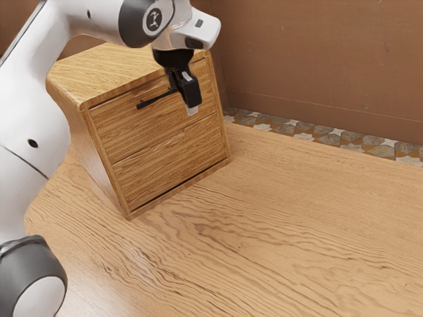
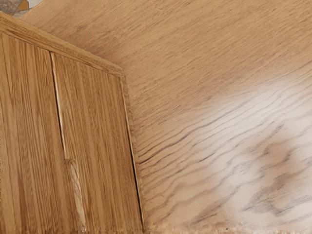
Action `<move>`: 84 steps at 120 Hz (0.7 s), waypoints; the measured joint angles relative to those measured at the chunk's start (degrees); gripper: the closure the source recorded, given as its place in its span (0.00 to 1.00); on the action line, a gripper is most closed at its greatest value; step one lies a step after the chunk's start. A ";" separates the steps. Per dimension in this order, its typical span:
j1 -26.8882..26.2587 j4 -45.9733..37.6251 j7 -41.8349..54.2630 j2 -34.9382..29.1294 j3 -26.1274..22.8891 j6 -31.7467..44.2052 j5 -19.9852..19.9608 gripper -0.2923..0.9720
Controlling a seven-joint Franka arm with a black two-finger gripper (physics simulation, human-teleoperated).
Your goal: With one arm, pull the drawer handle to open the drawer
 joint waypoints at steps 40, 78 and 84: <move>-0.91 1.62 -5.74 3.72 4.73 -1.16 0.78 0.23; -0.33 2.35 -8.83 3.76 6.93 -0.04 0.82 0.23; -0.29 2.34 -9.18 3.80 7.46 0.16 0.82 0.23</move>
